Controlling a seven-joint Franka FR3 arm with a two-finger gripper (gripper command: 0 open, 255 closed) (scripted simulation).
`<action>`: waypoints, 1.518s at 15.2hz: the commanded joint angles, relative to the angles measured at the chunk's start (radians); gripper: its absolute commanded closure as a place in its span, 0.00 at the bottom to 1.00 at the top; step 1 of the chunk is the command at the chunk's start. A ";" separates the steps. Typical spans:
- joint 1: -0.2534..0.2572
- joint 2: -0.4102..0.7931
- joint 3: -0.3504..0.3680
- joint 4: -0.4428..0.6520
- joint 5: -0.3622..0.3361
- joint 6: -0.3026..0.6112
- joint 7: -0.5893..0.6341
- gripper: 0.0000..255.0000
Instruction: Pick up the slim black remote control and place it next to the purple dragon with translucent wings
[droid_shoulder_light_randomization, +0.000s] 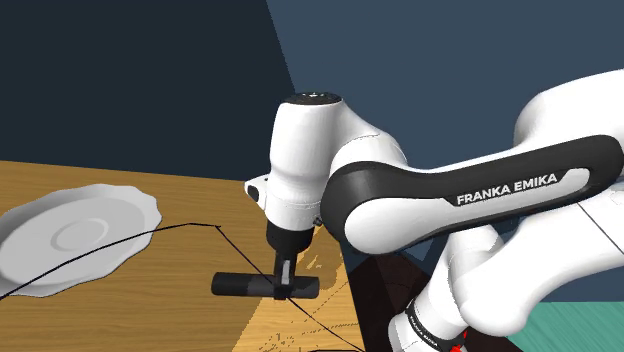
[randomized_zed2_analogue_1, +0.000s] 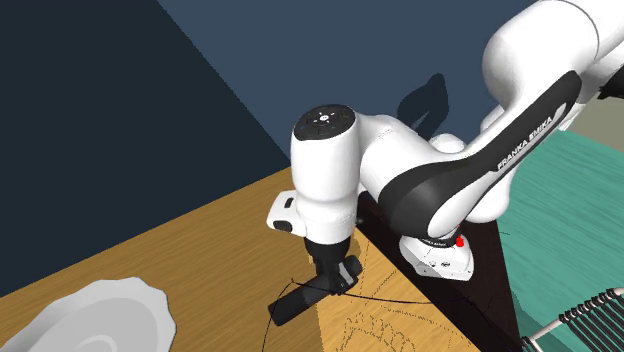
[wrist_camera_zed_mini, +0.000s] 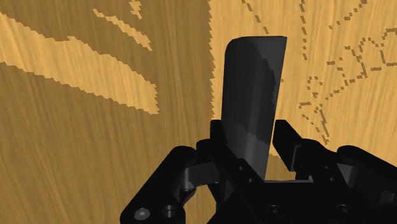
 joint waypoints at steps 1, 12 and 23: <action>0.000 0.011 0.005 -0.019 0.003 0.030 -0.003 1.00; 0.000 0.033 0.016 -0.050 0.008 0.083 -0.005 1.00; -0.006 -0.016 -0.017 0.042 -0.011 -0.058 -0.004 0.00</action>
